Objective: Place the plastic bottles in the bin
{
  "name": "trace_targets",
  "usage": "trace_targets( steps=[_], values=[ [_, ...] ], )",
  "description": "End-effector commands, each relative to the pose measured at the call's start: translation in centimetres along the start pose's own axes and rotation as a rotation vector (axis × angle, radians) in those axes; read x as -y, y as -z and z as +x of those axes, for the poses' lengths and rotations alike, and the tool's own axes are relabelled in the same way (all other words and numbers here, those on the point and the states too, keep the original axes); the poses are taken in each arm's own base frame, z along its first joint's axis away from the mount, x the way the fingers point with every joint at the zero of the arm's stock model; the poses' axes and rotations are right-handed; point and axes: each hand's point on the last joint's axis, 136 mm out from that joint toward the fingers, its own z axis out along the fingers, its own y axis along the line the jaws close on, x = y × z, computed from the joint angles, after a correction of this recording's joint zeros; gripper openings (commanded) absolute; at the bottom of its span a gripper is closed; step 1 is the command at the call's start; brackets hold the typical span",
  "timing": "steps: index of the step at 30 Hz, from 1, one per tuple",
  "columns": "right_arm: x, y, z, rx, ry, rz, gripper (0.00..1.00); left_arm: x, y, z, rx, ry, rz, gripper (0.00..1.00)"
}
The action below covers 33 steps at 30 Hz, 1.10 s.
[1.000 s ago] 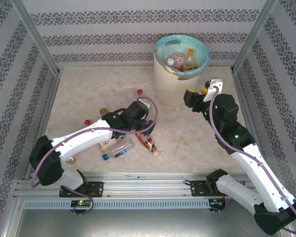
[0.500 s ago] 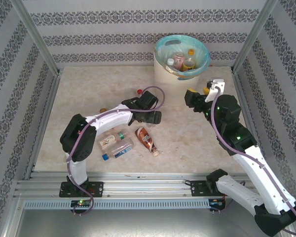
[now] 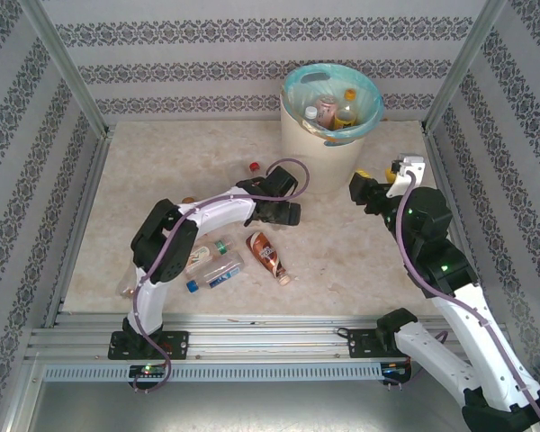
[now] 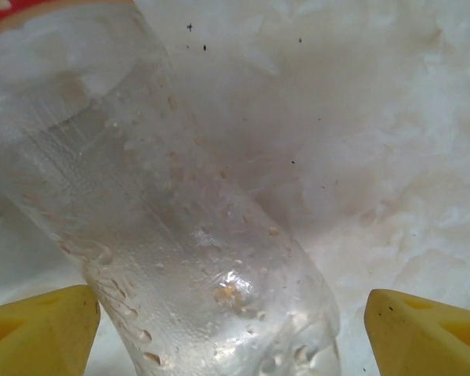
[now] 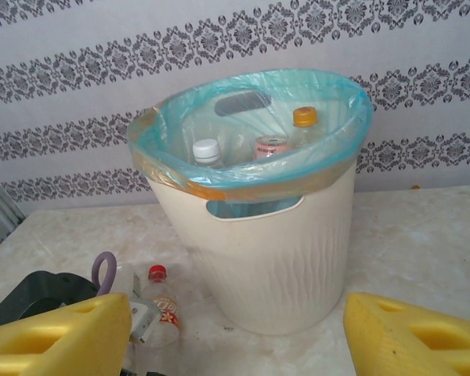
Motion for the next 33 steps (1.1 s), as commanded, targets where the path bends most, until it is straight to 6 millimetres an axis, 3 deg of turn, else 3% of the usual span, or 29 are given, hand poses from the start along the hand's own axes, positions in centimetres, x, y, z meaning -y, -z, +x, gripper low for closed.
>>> trace_targets(
  steps=[1, 10, 21, 26, 33],
  values=[
    [0.2, 0.4, 0.1, 0.001, -0.005, -0.001, 0.72, -0.1, -0.6, -0.1, -0.022, 0.034, 0.005, 0.86],
    [0.3, 0.7, 0.3, -0.003, -0.018, -0.002, 0.72, -0.2, -1.7, 0.3, -0.039, 0.026, 0.002, 0.79],
    [0.6, 1.1, 0.5, -0.011, -0.021, 0.006, 0.72, -0.4, -2.4, 0.5, -0.047, 0.021, -0.006, 0.79],
    [0.6, 1.4, -0.1, 0.001, -0.016, 0.007, 0.72, -0.4, -1.7, 0.5, -0.041, 0.01, 0.001, 0.71],
    [0.5, 1.1, -0.4, 0.006, -0.025, 0.009, 0.72, -0.5, 1.2, 0.2, 0.029, 0.018, 0.038, 0.6]
  ],
)
